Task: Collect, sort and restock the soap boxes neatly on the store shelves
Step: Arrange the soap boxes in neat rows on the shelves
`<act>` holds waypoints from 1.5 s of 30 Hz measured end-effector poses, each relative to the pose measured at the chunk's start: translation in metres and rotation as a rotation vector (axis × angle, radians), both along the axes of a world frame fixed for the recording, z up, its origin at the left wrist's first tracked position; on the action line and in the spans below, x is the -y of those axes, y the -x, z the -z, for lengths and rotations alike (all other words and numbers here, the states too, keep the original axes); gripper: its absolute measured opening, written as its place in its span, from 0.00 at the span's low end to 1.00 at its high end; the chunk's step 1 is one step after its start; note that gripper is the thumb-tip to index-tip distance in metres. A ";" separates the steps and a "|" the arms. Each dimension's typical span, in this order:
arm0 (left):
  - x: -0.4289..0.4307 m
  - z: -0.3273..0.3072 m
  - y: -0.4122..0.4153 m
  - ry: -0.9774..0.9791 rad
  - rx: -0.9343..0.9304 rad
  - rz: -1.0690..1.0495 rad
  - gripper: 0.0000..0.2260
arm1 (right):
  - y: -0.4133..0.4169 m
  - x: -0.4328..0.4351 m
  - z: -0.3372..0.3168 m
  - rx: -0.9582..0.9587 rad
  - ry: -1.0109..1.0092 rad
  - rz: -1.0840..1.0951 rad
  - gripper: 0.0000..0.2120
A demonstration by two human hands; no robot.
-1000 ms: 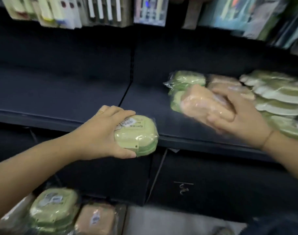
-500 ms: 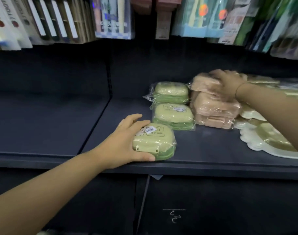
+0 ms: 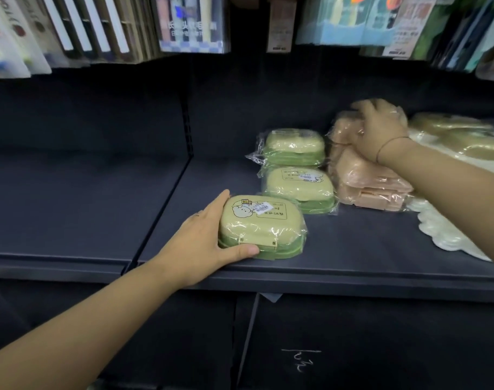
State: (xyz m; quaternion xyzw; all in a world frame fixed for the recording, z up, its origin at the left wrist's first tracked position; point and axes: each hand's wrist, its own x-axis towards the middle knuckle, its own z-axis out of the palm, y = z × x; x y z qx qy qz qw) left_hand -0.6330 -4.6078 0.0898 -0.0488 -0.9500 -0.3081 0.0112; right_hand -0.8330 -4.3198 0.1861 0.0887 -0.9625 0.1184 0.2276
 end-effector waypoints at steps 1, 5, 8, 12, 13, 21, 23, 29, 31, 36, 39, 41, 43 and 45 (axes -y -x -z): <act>0.000 -0.001 -0.001 0.025 0.019 -0.008 0.54 | -0.020 0.015 -0.002 -0.045 0.053 -0.101 0.30; 0.008 -0.001 -0.007 0.178 0.040 0.001 0.54 | -0.123 0.072 0.022 0.128 0.084 -0.610 0.33; 0.026 0.006 -0.011 0.363 0.019 0.059 0.59 | -0.152 0.090 0.056 0.354 -0.124 -0.618 0.43; 0.042 0.010 -0.016 0.450 0.002 0.038 0.58 | -0.152 0.095 0.070 0.384 -0.134 -0.510 0.49; 0.043 0.010 -0.017 0.463 -0.003 0.034 0.58 | -0.155 0.096 0.071 0.372 -0.141 -0.503 0.49; 0.042 0.010 -0.019 0.489 -0.018 0.032 0.58 | -0.149 0.075 0.025 0.222 -0.043 -0.478 0.49; 0.042 0.010 -0.019 0.480 -0.018 0.032 0.56 | -0.121 0.067 0.013 0.163 0.011 -0.435 0.47; 0.042 0.012 -0.020 0.482 -0.019 0.024 0.53 | -0.063 0.057 0.018 0.327 -0.218 -0.381 0.43; 0.041 0.011 -0.020 0.476 -0.024 0.025 0.53 | -0.056 0.051 0.019 0.330 -0.233 -0.382 0.41; 0.042 0.012 -0.022 0.450 -0.045 0.012 0.54 | -0.059 0.046 0.034 0.292 -0.158 -0.374 0.40; 0.042 0.011 -0.031 0.411 -0.061 0.027 0.50 | -0.083 0.059 0.038 0.202 -0.124 -0.325 0.40; 0.050 0.010 -0.050 0.351 -0.124 0.055 0.45 | -0.118 0.077 0.039 0.101 0.004 -0.395 0.40; 0.065 0.017 -0.083 0.305 -0.284 0.086 0.38 | -0.171 0.102 0.049 0.008 0.135 -0.596 0.33; 0.087 0.035 -0.127 0.314 -0.467 0.113 0.29 | -0.229 0.129 0.077 0.019 0.184 -0.825 0.26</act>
